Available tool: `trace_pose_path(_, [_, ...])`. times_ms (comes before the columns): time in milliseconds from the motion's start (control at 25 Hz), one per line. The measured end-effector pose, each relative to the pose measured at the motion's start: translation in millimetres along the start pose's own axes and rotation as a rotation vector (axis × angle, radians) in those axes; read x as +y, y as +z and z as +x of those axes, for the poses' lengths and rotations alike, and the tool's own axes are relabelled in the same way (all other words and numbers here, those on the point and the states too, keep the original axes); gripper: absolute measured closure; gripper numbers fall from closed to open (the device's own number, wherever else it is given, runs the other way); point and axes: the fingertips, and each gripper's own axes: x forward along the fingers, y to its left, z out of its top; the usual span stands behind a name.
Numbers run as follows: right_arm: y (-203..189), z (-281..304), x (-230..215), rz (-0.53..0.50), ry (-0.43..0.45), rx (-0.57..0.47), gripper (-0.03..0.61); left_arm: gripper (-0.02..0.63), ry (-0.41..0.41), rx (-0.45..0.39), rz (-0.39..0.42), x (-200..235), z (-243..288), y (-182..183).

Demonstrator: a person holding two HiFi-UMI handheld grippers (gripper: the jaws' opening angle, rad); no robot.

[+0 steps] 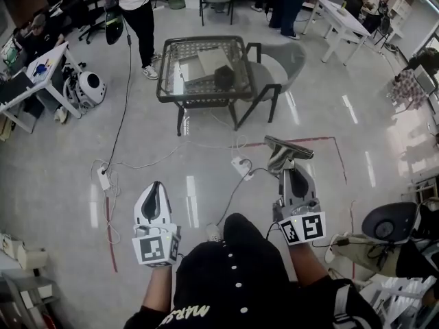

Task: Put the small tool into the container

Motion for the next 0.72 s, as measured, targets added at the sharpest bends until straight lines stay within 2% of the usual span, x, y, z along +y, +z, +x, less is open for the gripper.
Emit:
trace_pose_path(240, [-11.3,33.4,-9.8,-0.001,0.006,0.012,0.563,0.578,-0.029,-0.024,0.01,0.5,33.8,-2.9])
trace_pose_path(480, [-28.7,85.6,-23.6,0.01,0.022,0.022,0.563,0.578,0.005,0.006,0.007,16.8,78.1,-2.9])
trace_pose_path(720, [-38.9,151.3,-43.5,0.013,0.049,0.02,0.563,0.578,0.009,-0.004,0.017,28.7,144.4,6.9])
